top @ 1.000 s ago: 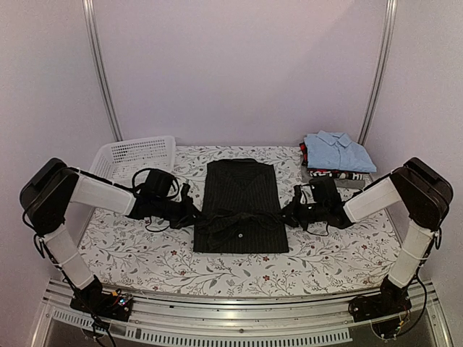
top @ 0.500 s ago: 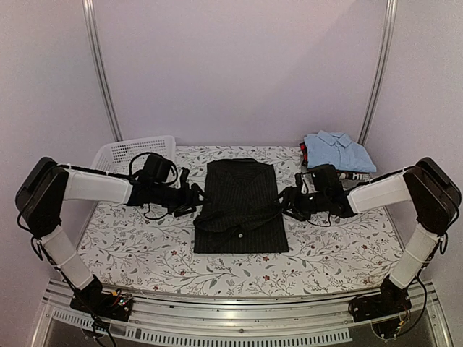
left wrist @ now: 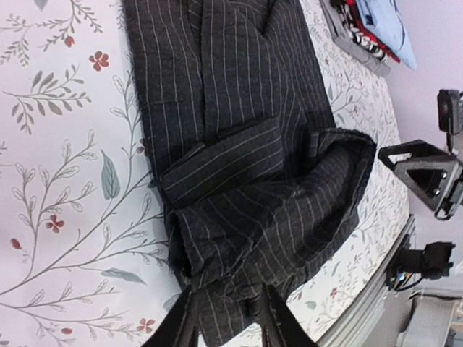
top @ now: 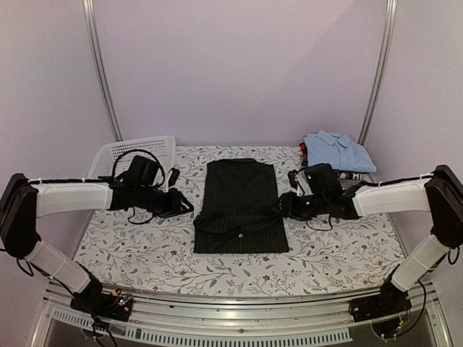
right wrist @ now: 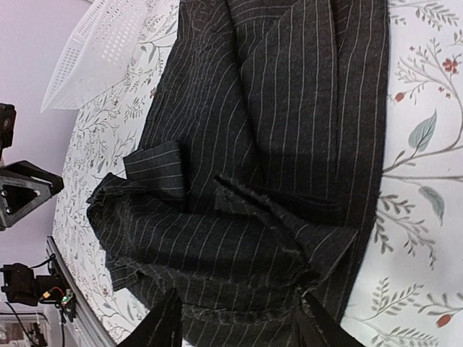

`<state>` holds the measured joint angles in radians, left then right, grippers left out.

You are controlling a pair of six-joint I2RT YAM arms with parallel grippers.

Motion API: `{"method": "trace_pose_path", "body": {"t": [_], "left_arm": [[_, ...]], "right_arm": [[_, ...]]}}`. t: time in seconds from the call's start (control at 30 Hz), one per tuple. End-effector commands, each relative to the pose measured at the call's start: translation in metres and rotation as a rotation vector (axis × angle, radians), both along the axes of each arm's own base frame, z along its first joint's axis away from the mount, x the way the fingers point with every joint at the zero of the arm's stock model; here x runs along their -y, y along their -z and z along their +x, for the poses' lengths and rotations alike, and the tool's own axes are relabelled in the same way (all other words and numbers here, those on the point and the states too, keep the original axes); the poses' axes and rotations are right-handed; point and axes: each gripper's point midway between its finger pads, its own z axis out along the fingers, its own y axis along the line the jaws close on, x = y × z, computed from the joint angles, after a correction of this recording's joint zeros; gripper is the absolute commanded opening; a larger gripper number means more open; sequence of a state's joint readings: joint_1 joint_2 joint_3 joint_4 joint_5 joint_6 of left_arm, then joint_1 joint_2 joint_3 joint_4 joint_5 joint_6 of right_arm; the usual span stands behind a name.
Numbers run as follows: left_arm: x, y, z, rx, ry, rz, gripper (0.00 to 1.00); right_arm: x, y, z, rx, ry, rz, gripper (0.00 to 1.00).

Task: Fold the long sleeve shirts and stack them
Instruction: Fold the rectangle-folded shirt at the center of the board.

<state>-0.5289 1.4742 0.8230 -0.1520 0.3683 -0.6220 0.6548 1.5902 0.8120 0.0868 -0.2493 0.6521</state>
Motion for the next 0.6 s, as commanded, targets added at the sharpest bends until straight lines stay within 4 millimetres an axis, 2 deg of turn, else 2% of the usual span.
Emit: {"method": "trace_pose_path", "body": {"t": [0.0, 0.1, 0.3, 0.57], "left_arm": [[-0.012, 0.028, -0.035, -0.067, 0.01, 0.092, 0.2], [-0.009, 0.046, -0.051, -0.094, 0.027, 0.124, 0.1], [0.008, 0.057, -0.048, -0.088, 0.049, 0.113, 0.03], [0.024, 0.064, -0.028, -0.075, 0.064, 0.138, 0.02]], "right_arm": [[-0.011, -0.011, -0.02, 0.09, -0.07, -0.099, 0.44], [-0.027, -0.011, -0.034, 0.109, -0.121, -0.112, 0.33], [-0.047, 0.001, -0.05, 0.096, -0.175, -0.155, 0.17], [-0.054, 0.026, -0.06, 0.053, -0.189, -0.227, 0.14]]}}
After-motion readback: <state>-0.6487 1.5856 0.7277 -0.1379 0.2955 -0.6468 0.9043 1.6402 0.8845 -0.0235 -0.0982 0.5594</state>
